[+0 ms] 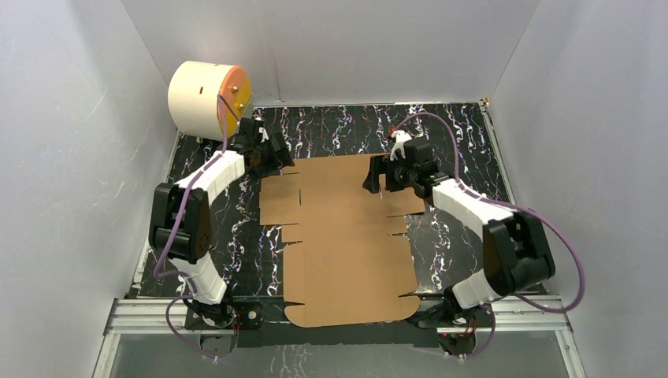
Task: Fold the paper box
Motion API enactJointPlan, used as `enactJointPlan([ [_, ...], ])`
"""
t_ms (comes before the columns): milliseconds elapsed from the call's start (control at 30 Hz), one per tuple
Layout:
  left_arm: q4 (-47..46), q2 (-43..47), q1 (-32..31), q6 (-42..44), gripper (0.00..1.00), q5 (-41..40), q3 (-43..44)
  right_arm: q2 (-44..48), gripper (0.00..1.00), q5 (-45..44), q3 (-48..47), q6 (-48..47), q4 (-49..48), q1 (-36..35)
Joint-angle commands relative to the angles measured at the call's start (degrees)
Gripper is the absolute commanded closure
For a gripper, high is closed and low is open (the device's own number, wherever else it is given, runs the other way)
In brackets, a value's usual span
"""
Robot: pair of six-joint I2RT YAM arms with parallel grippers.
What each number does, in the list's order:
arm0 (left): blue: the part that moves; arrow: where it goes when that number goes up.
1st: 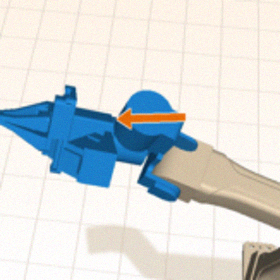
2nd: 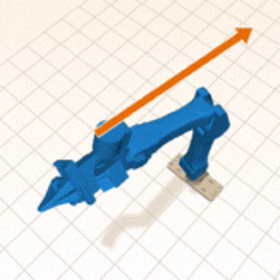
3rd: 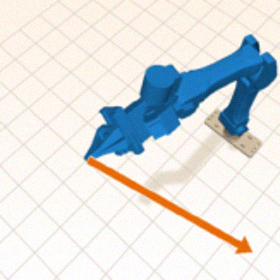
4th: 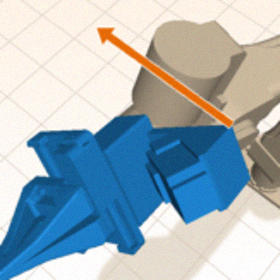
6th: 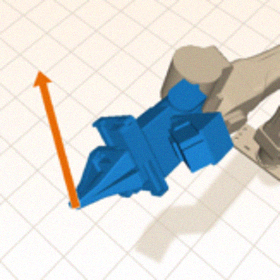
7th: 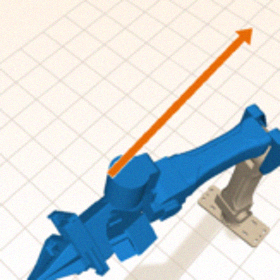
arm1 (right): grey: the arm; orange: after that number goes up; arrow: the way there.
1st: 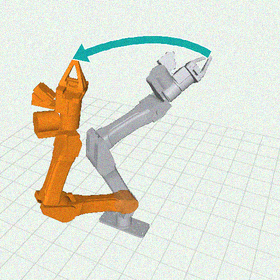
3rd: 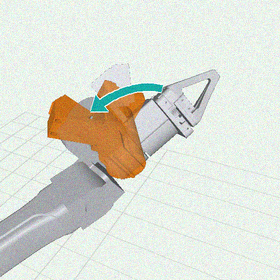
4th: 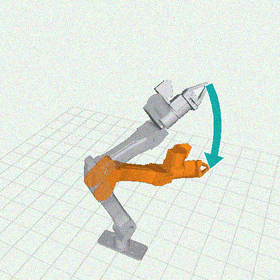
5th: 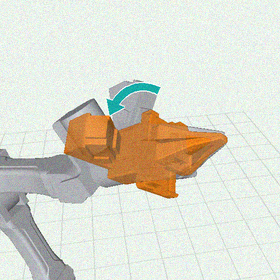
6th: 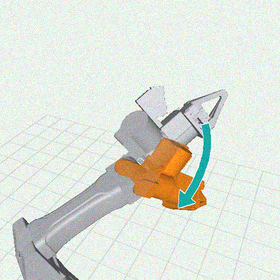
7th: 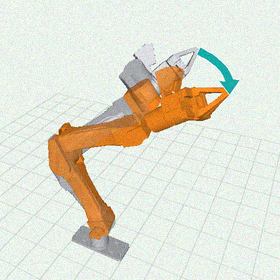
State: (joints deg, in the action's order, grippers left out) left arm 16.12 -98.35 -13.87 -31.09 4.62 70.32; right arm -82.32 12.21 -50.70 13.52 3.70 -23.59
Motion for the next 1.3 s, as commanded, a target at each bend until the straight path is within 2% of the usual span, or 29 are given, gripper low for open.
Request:
enactJointPlan([
  [0, -1.5, -5.0, 1.3, 0.8, 0.04, 3.0, 4.5, -6.1, 0.01, 3.7, -4.2, -1.4, -9.9, 1.4],
  [300, -3.8, -12.9, 1.7, 3.1, 0.04, 4.1, 9.1, -17.8, 0.01, 9.2, -9.7, -0.9, -17.5, 1.4],
  [533, -4.6, -16.1, 1.7, 3.9, 0.04, 5.1, 11.3, -22.3, 0.01, 11.4, -10.7, -0.8, -21.2, 1.3],
  [867, -4.6, -18.9, 1.7, 3.7, 0.04, 6.9, 13.8, -24.8, 0.01, 11.8, -11.8, -1.8, -21.9, 1.3],
  [1267, -4.3, -20.7, 1.7, 1.5, 0.04, 11.0, 12.8, -26.2, 0.01, 11.6, -9.5, -1.9, -22.9, 0.3],
])
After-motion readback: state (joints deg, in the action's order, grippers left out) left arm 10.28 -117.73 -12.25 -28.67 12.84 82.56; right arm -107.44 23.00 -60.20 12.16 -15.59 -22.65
